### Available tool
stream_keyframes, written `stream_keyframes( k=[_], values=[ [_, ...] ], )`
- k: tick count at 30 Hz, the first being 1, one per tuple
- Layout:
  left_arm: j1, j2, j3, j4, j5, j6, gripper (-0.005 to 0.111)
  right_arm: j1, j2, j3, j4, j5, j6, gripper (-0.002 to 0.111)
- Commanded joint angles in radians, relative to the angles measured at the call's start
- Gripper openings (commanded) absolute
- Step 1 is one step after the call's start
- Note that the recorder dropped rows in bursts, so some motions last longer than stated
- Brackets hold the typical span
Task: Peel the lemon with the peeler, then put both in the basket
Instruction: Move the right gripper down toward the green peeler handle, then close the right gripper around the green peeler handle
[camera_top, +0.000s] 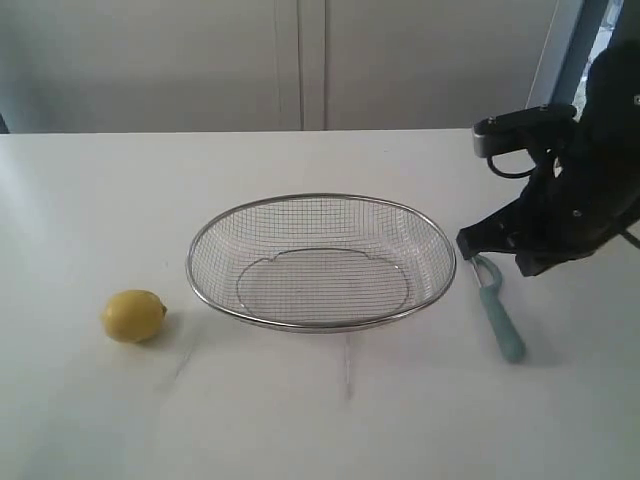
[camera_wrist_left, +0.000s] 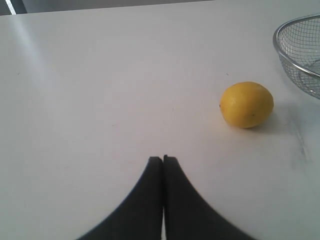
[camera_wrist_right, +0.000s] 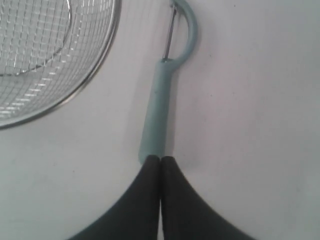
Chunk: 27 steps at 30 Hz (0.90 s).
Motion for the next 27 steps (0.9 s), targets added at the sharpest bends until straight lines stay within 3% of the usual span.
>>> stream_keyframes(
  k=[1,15,24,27],
  values=[
    [-0.008,-0.005,0.005,-0.009,0.0,0.001,0.0,0.002,0.044,-0.01,0.017,-0.092,0.006,0.0],
    [-0.008,-0.005,0.005,-0.009,0.0,0.001,0.0,0.002,0.173,-0.01,0.017,-0.111,0.006,0.002],
    [-0.008,-0.005,0.005,-0.009,0.0,0.001,0.0,0.002,0.187,-0.01,0.015,-0.112,0.006,0.031],
    [-0.008,-0.005,0.005,-0.009,0.0,0.001,0.0,0.002,0.187,-0.01,0.015,-0.11,0.006,0.047]
  ],
)
